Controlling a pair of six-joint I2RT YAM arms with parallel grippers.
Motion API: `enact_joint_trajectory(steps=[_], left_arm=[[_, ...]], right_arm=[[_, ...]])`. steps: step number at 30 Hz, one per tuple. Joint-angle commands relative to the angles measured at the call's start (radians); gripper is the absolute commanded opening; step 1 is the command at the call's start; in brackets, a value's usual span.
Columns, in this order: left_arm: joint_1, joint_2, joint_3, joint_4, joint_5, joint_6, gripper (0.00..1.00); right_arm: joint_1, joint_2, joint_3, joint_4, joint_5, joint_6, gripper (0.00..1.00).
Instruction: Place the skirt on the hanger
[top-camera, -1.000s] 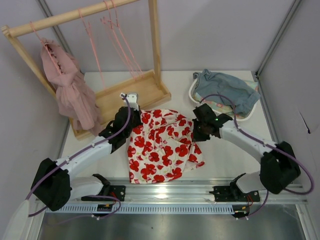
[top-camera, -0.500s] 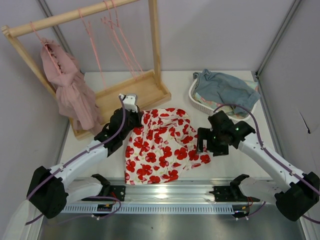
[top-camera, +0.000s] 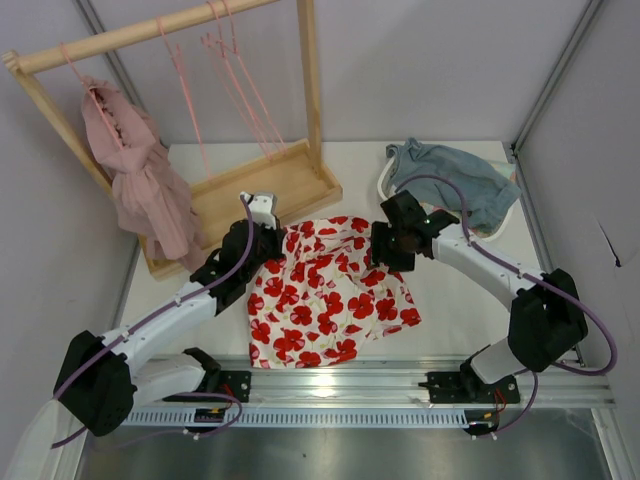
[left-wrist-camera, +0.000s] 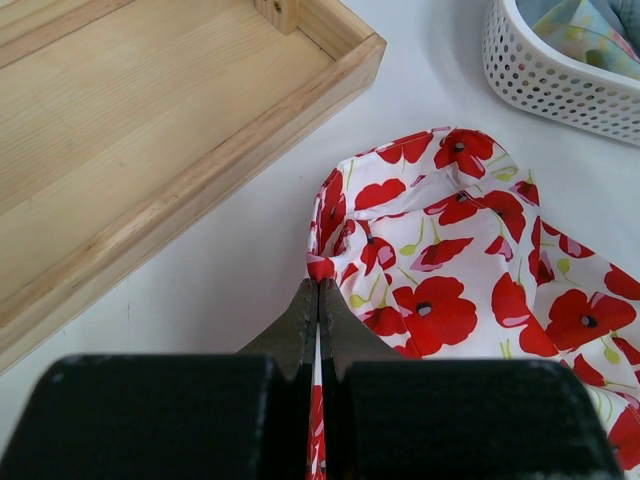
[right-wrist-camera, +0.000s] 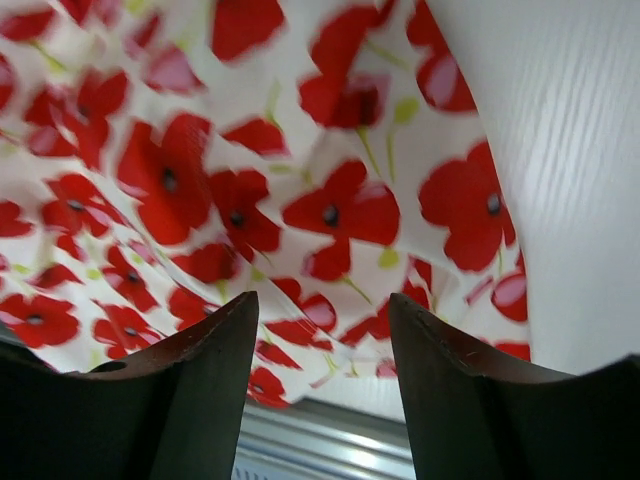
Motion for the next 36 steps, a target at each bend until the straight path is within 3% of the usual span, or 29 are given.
enact_joint_trajectory(steps=[1, 6, 10, 22, 23, 24, 29, 36], left_arm=[[-0.004, 0.003, 0.023, 0.030, -0.025, 0.009, 0.00], [-0.004, 0.006, 0.017, 0.032, -0.018, -0.009, 0.00], [-0.004, 0.015, 0.008, 0.042, -0.002, -0.011, 0.00], [-0.004, 0.018, 0.003, 0.053, 0.012, -0.016, 0.00], [-0.004, 0.018, 0.003, 0.050, 0.012, -0.014, 0.00], [-0.004, 0.015, 0.005, 0.043, 0.007, -0.014, 0.00], [-0.004, -0.016, -0.001, 0.029, -0.013, -0.017, 0.00], [-0.004, -0.033, 0.066, -0.059, -0.027, -0.003, 0.00]], right_arm=[[0.029, -0.056, -0.063, -0.118, 0.105, 0.052, 0.60], [0.033, -0.275, -0.261, -0.105, 0.089, 0.187, 0.58], [0.038, -0.342, -0.352, -0.053, 0.058, 0.218, 0.56], [0.079, -0.131, -0.352, 0.073, 0.181, 0.106, 0.52], [0.079, -0.091, -0.343, 0.072, 0.188, 0.089, 0.49], [0.079, -0.075, -0.330, 0.070, 0.198, 0.078, 0.35], [0.078, -0.046, -0.286, -0.006, 0.236, 0.069, 0.00], [0.081, -0.257, -0.209, -0.219, 0.163, 0.103, 0.00]])
